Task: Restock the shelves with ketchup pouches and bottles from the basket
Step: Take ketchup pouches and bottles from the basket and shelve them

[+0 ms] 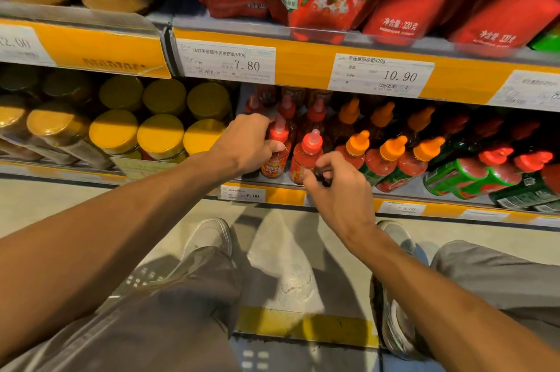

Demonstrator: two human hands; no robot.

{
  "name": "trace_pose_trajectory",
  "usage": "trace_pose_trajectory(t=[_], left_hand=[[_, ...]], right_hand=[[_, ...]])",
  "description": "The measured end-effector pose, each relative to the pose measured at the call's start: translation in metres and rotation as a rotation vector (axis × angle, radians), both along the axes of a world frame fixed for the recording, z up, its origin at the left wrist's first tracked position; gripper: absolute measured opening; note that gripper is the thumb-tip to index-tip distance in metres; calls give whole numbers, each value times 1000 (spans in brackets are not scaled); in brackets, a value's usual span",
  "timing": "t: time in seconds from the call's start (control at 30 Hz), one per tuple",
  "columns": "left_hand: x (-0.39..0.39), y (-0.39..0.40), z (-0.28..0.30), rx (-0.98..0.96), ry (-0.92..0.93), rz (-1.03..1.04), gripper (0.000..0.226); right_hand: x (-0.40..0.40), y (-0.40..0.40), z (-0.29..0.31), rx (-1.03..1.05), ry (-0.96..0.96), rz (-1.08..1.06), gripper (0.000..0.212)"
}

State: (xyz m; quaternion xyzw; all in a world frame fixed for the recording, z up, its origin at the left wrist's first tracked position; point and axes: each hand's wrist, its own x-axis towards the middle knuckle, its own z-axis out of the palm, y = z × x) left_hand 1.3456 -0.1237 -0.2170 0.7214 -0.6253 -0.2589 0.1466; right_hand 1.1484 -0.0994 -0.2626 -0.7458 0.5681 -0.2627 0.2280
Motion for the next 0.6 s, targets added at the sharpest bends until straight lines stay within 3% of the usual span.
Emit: trace_pose_trajectory(t=[0.1, 0.17, 0.3, 0.6], left_hand=[[2, 3, 3, -30, -3, -3, 39], [2, 6, 4, -45, -12, -3, 38], [-4, 8, 4, -44, 48, 7, 35], [-8, 5, 4, -6, 34, 19, 41]], right_hand=[[3, -5, 27, -154, -107, -3, 35], [4, -14, 40, -128, -33, 52, 44], [8, -36, 49, 19, 242, 161, 43], [2, -52, 48, 39, 292, 213, 37]])
